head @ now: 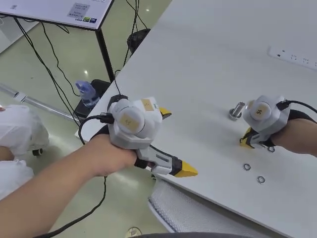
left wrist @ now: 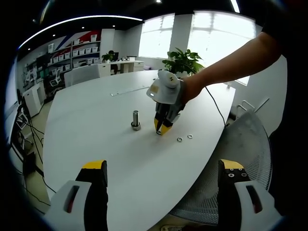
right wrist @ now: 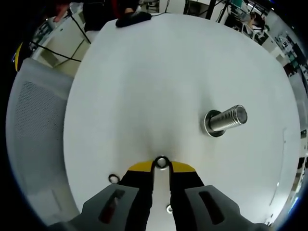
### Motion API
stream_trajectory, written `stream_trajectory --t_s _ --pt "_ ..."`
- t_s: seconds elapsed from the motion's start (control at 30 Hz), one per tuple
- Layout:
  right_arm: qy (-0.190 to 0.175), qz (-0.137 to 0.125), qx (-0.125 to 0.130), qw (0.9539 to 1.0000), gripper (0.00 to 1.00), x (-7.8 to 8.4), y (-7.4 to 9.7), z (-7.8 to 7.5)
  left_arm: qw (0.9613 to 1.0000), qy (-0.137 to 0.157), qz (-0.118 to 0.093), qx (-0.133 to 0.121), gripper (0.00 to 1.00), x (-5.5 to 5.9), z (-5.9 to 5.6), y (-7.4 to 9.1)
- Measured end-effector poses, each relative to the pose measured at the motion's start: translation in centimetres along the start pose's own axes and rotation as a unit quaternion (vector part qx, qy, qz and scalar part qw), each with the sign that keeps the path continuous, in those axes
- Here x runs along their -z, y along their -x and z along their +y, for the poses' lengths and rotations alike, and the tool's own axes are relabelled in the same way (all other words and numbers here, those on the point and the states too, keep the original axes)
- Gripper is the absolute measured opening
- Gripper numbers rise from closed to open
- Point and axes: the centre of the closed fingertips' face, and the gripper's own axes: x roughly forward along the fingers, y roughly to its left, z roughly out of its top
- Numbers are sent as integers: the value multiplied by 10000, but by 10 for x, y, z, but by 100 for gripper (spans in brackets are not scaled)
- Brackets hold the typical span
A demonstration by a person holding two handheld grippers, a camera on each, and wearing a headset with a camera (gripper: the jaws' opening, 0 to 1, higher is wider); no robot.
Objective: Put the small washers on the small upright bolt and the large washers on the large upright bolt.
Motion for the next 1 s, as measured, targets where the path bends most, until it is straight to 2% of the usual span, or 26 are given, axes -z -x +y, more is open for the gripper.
stream_trajectory --t_s 0.23,0.33,0.73,1.0 --pt "-126 -98 25 9999 13 2 8 0 10000 25 8 7 96 0 -1 -2" --pt "-213 -65 -13 9998 13 8 14 1 10000 8 4 18 96 -1 -1 -4" --pt "-732 -167 118 9971 12 48 50 7 10000 -54 19 43 99 -3 -1 -10" --pt "-977 -129 227 9949 12 74 63 -1 10000 1 39 -14 99 -2 -2 -9"
